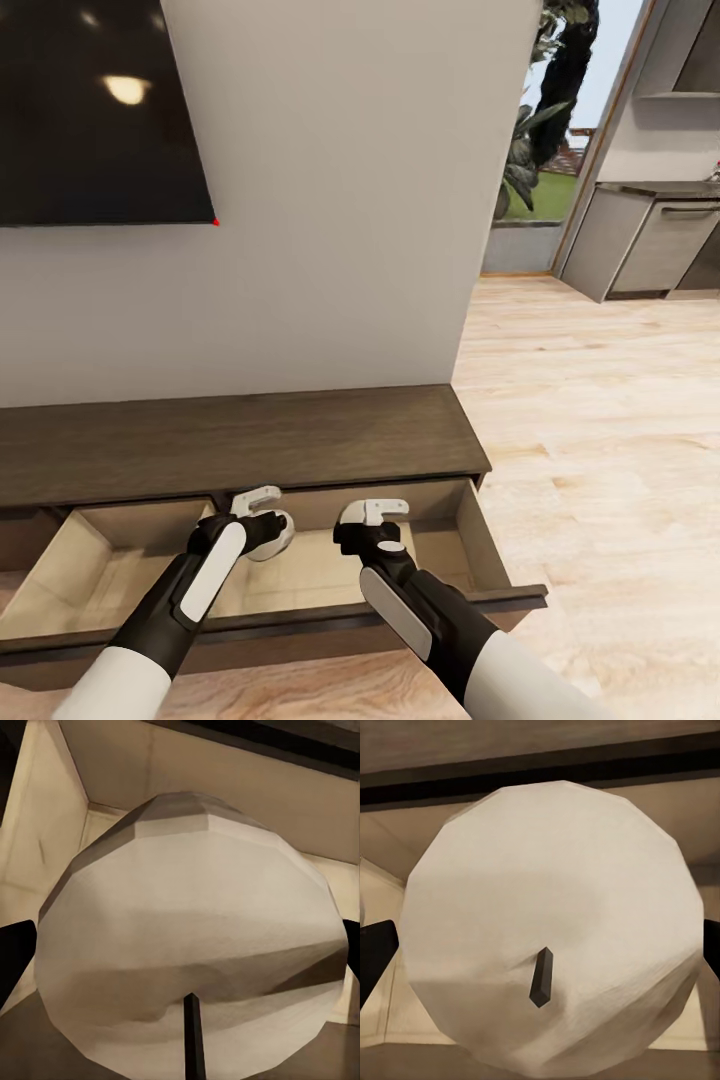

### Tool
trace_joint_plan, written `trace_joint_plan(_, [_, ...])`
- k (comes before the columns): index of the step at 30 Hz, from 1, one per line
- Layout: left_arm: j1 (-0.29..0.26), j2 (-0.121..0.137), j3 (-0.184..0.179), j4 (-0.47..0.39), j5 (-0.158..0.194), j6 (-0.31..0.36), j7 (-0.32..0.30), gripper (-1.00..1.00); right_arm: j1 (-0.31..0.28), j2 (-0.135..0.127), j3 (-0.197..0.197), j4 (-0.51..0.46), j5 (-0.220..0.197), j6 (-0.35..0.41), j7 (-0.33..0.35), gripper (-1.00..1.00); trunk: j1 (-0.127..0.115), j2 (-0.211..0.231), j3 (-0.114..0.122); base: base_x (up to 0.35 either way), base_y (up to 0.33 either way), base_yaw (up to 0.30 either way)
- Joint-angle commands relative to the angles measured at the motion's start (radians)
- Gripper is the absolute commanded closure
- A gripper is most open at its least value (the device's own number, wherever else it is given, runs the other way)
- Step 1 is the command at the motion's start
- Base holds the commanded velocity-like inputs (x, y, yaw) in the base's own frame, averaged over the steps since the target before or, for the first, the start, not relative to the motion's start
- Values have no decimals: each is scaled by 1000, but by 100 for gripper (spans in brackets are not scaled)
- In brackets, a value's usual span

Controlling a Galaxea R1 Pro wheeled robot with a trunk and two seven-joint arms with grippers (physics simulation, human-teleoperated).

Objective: Place each of the two pumpkins and all three candles from the living room inside a cabinet in the living room (use any cabinet), then make sure every cabinet is closed, and position the cauldron so it is next to a table in the living room.

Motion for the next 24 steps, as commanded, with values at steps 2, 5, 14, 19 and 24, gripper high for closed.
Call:
trace_joint_plan(2, [-1, 1, -3, -1, 10, 0, 9, 100, -1, 0, 3, -1, -5, 3, -10, 100, 0, 0, -1, 19, 27, -3])
trace_joint_plan(5, [-1, 2, -3, -1, 10, 0, 9, 100, -1, -1, 3, 0, -5, 2, -10, 100, 0, 0, -1, 89, 8, -1])
trace_joint_plan(14, [0, 0, -3, -1, 10, 0, 9, 100, -1, 0, 3, 0, -6, 2, -10, 100, 0, 0, -1, 35, -76, 0])
trace_joint_plan(19, [0, 0, -3, -1, 10, 0, 9, 100, -1, -1, 3, 0, -6, 2, -10, 100, 0, 0, -1, 1, -24, 0])
trace_joint_plan(24, [0, 0, -3, -1, 11, 2, 10, 100, -1, 0, 3, 0, -5, 1, -10, 100, 15, -28, -13, 0, -2, 0])
